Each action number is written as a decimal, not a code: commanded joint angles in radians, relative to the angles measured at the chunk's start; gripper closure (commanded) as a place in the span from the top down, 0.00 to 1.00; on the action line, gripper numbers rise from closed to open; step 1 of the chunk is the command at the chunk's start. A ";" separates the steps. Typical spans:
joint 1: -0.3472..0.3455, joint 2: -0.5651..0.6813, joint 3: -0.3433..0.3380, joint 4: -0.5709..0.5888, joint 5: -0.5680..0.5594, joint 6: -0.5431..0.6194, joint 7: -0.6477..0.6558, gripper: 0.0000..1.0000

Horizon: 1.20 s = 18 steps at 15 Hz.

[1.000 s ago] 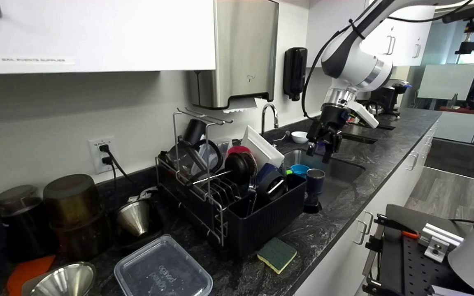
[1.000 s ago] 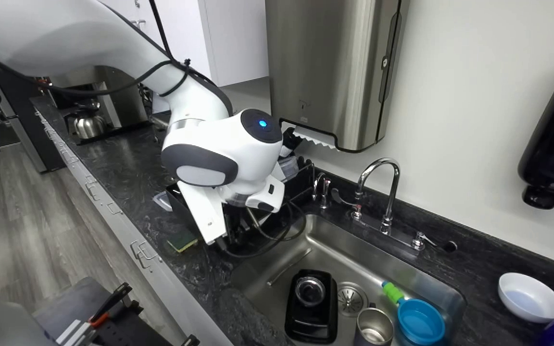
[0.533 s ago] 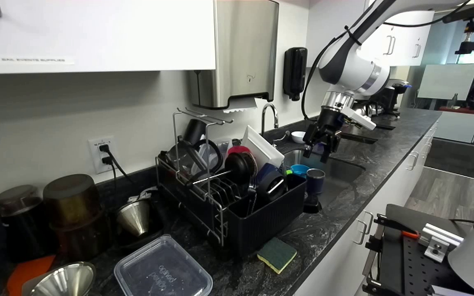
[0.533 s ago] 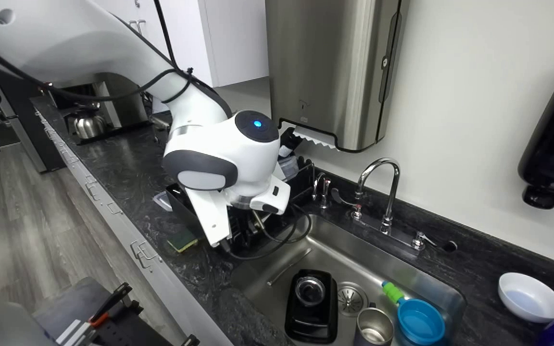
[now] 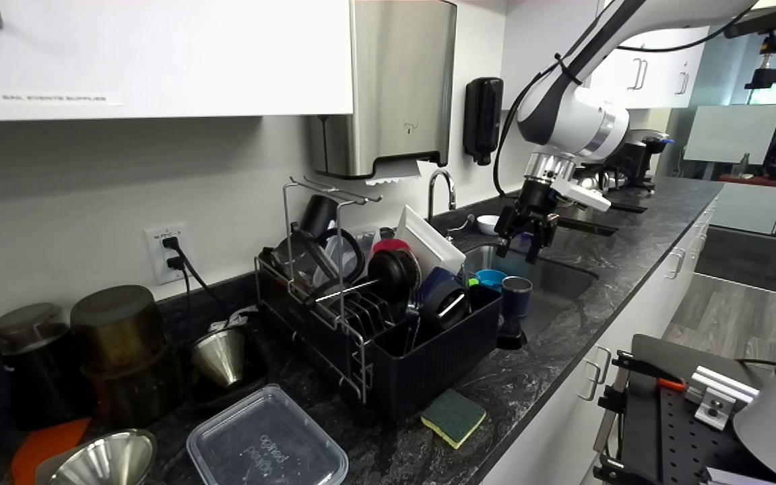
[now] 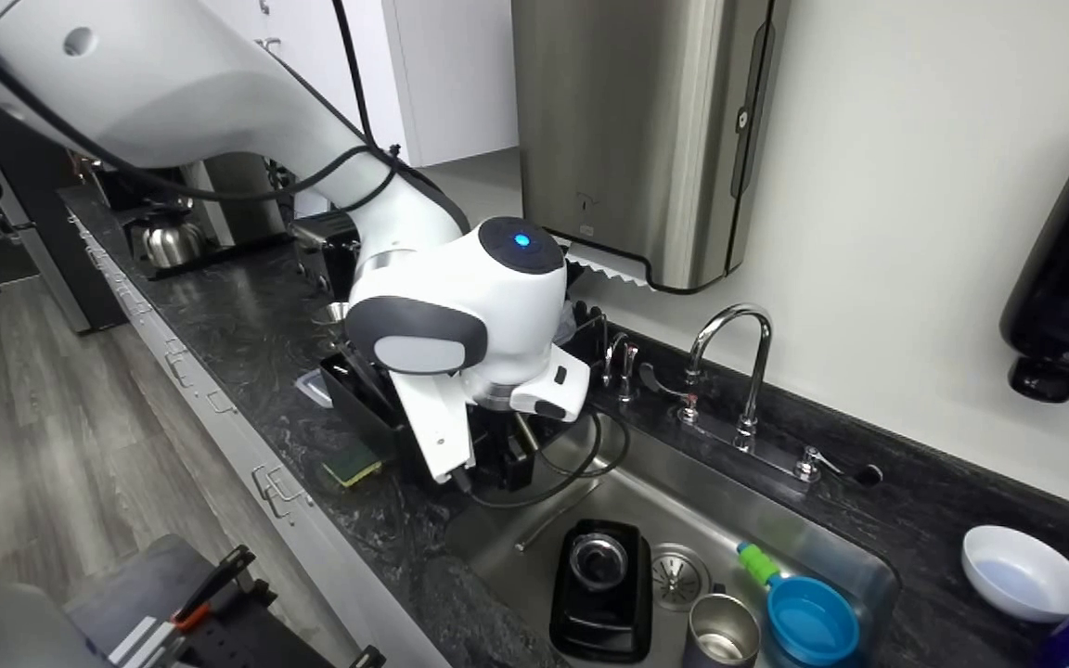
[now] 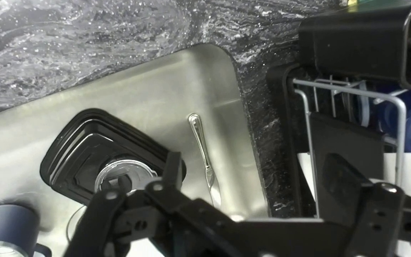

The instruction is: Take the straw out of the sink and put it in the cutlery compartment, pick the lid on the tray, place it on the cup in the sink, lift the cup, drop it in the sink then move the pan in the sink to the left

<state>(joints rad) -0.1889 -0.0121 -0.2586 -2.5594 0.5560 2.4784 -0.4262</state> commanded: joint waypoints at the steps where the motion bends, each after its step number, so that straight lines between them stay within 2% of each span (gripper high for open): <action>1: -0.022 0.029 0.004 0.030 -0.055 0.007 0.035 1.00; 5: -0.039 0.050 -0.001 0.053 -0.111 -0.020 0.062 1.00; 8: -0.048 0.063 0.003 0.080 -0.091 -0.142 0.011 1.00; 9: -0.043 0.042 0.006 0.045 -0.099 -0.064 0.041 1.00; 18: -0.043 0.043 0.007 0.048 -0.099 -0.072 0.041 1.00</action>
<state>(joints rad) -0.2192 0.0327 -0.2648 -2.5118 0.4605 2.4077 -0.3885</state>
